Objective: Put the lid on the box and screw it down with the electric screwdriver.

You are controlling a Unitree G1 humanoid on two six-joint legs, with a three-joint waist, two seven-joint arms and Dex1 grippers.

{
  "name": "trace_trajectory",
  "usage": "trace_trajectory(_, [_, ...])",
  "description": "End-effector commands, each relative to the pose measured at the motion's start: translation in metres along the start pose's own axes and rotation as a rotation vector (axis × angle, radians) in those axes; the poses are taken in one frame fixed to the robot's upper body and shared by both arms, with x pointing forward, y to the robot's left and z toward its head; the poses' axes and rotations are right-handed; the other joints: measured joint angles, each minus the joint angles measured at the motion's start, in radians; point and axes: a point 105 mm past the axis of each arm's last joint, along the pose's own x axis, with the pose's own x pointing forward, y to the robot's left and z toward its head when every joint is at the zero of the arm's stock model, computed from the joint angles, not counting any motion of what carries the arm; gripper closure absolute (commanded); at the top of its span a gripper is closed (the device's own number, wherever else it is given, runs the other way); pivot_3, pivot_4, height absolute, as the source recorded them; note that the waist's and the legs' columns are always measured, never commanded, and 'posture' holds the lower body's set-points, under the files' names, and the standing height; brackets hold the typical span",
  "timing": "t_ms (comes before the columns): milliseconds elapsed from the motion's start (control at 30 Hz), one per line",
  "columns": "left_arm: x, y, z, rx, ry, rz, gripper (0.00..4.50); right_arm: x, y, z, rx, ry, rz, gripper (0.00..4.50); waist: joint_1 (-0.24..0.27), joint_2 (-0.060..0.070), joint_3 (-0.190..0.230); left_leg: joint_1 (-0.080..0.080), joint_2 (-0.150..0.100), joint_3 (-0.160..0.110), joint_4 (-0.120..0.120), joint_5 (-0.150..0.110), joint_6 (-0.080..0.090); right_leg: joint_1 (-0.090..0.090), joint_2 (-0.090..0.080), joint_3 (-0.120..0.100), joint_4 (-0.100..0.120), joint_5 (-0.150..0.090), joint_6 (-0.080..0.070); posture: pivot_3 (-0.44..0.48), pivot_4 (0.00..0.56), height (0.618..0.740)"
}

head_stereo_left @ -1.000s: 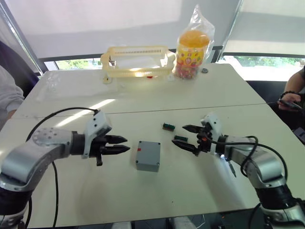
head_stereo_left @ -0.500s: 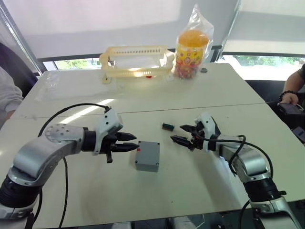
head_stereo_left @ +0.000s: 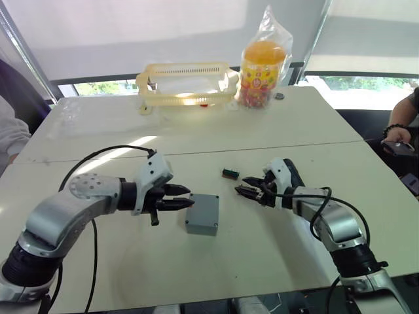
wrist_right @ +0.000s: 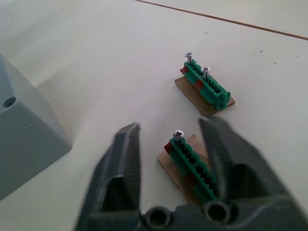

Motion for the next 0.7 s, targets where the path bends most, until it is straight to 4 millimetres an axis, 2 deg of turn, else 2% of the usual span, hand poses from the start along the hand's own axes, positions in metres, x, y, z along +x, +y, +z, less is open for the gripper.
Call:
trace_trajectory(33, [-0.001, -0.001, 0.007, 0.046, -0.018, 0.013, 2.98, 0.001, 0.000, 0.011, -0.035, -0.034, 0.004, 4.47, 0.000, 0.000, 0.000, 0.000, 0.000, 0.000, 0.000, 0.000, 0.000, 0.000, 0.000, 0.000, 0.000, 0.000, 0.000, 0.000, 0.150, 0.740])
trace_trajectory(367, [-0.001, 0.002, 0.005, 0.054, -0.016, 0.029, 2.98, -0.004, -0.004, 0.015, -0.054, -0.049, -0.028, 4.47, 0.000, 0.000, 0.000, 0.000, 0.000, 0.000, 0.000, 0.000, 0.000, 0.000, 0.000, 0.000, 0.000, 0.000, 0.000, 0.000, 0.150, 0.740])
trace_trajectory(567, [-0.003, 0.005, 0.004, 0.059, -0.014, 0.032, 2.98, -0.014, -0.005, 0.038, -0.120, -0.140, -0.051, 4.47, 0.000, 0.000, 0.000, 0.000, 0.000, 0.000, 0.000, 0.000, 0.000, 0.000, 0.000, 0.000, 0.000, 0.000, 0.000, 0.000, 0.150, 0.740])
trace_trajectory(700, [-0.004, 0.008, 0.004, 0.062, -0.014, 0.032, 2.98, -0.017, -0.001, 0.044, -0.114, -0.186, -0.044, 4.47, 0.000, 0.000, 0.000, 0.000, 0.000, 0.000, 0.000, 0.000, 0.000, 0.000, 0.000, 0.000, 0.000, 0.000, 0.000, 0.000, 0.150, 0.740])
